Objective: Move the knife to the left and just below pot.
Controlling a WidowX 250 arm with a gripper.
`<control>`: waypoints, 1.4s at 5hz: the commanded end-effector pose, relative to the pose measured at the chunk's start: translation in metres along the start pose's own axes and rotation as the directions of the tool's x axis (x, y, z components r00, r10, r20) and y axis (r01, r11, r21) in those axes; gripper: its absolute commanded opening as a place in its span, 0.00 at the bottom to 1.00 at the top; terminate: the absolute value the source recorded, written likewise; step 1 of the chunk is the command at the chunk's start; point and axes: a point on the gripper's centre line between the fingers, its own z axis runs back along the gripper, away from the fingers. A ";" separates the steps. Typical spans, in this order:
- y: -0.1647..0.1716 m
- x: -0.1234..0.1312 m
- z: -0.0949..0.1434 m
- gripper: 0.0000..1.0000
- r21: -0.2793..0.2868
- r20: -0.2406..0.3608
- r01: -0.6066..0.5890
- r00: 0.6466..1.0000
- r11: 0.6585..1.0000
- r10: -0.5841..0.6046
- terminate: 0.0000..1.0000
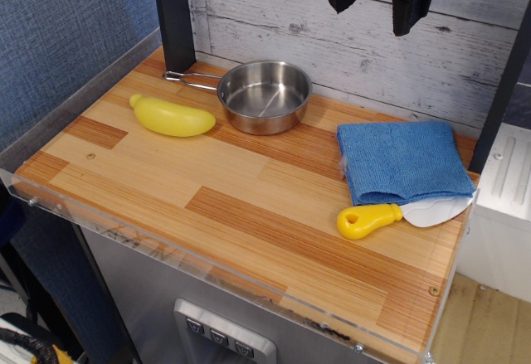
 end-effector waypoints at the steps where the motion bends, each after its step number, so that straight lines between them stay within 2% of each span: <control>1: 0.000 0.000 0.000 1.00 0.000 0.000 0.000 1.000 1.000 0.000 0.00; 3: 0.001 -0.019 -0.040 1.00 -0.047 -0.192 0.151 0.969 0.987 -0.157 0.00; 4: -0.002 -0.030 -0.053 1.00 -0.080 -0.226 0.212 0.948 0.974 -0.225 0.00; 5: -0.007 -0.047 -0.063 1.00 -0.119 -0.248 0.322 0.906 0.939 -0.342 0.00; 6: -0.016 -0.067 -0.073 1.00 -0.129 -0.285 0.380 0.870 0.916 -0.401 0.00; 7: -0.026 -0.086 -0.078 1.00 -0.142 -0.299 0.407 0.851 0.902 -0.431 0.00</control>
